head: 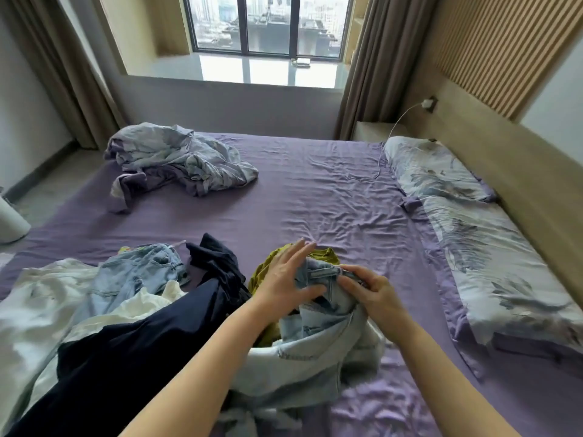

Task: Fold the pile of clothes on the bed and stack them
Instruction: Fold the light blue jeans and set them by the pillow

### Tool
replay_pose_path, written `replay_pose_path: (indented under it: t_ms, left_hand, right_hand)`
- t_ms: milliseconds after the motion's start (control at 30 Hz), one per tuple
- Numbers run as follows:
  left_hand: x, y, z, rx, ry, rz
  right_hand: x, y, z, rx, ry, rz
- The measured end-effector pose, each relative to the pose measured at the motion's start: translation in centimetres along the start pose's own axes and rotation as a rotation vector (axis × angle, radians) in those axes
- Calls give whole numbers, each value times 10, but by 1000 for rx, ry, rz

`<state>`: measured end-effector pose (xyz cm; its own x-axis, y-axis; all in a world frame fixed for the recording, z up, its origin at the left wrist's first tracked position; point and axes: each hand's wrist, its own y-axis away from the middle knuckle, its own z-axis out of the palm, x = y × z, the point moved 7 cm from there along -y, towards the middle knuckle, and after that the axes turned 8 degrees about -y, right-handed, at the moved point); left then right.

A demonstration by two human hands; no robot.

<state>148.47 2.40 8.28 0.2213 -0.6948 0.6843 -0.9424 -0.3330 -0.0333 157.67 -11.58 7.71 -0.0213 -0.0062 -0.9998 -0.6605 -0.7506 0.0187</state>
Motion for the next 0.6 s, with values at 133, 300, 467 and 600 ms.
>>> replay_pose_path:
  t_ms: [133,300,467,600]
  left_hand:
    - [58,-16,-41,-28,188,96]
    - [120,-24,-81,-11,339,4]
    - [154,-15,-81,-118,449,-60]
    - [158,-8,-87,-46,689,-132]
  right_hand:
    - [-71,7,-23,96,-70,-105]
    - [-123,24,-49,250,34,-194]
    - [-129,65,-45,323,106,-246]
    - [-98,105,-28,346,50,-231]
